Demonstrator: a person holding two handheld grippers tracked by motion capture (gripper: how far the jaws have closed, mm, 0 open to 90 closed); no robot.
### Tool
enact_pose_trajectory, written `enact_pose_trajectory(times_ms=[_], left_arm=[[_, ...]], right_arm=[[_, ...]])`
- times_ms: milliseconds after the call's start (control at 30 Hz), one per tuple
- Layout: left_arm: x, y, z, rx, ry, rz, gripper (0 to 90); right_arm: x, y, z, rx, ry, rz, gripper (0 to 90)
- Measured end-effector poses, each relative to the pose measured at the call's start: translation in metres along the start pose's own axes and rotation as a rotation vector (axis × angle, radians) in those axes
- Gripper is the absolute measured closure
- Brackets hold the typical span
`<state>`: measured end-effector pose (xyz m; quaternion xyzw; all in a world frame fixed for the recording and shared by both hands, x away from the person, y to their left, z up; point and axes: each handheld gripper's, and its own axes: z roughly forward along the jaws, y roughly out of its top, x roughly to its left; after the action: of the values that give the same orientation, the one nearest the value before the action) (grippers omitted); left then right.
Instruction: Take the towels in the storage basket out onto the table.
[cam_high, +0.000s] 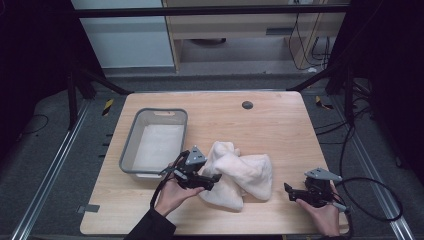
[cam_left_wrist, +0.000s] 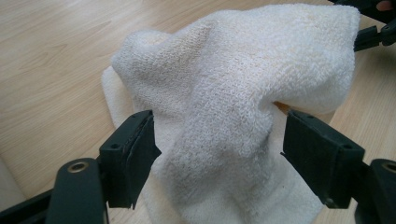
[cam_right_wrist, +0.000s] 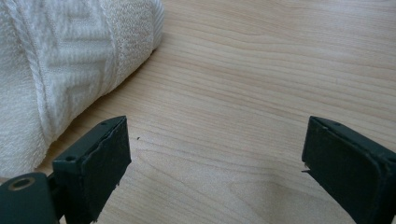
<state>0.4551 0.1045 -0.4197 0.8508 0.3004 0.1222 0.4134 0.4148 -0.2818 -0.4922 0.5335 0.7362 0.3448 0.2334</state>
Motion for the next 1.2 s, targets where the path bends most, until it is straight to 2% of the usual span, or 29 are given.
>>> enact_pose_trajectory(times_ms=[167, 300, 700, 800, 1033, 1200], left_arm=[[0.001, -0.005, -0.013, 0.003, 0.014, 0.012, 24.4], [0.003, -0.012, -0.022, 0.0, 0.014, 0.005, 24.5], [0.017, -0.054, -0.054, 0.004, 0.032, -0.071, 26.5], [0.019, -0.059, -0.059, 0.003, 0.033, -0.083, 27.1], [0.028, -0.086, -0.078, -0.001, 0.048, -0.14, 28.0], [0.035, -0.102, -0.085, 0.011, 0.07, -0.158, 28.0]], right_arm=[[0.0, 0.0, 0.0, 0.0, -0.004, -0.003, 7.8], [0.0, 0.0, 0.0, 0.002, -0.005, -0.006, 7.8], [0.0, -0.001, 0.0, 0.003, -0.009, -0.006, 7.7], [0.0, -0.001, 0.0, 0.003, -0.009, -0.004, 7.7], [0.0, -0.001, 0.0, 0.006, -0.013, -0.014, 7.6], [0.0, -0.001, 0.0, 0.006, -0.01, -0.016, 7.6]])
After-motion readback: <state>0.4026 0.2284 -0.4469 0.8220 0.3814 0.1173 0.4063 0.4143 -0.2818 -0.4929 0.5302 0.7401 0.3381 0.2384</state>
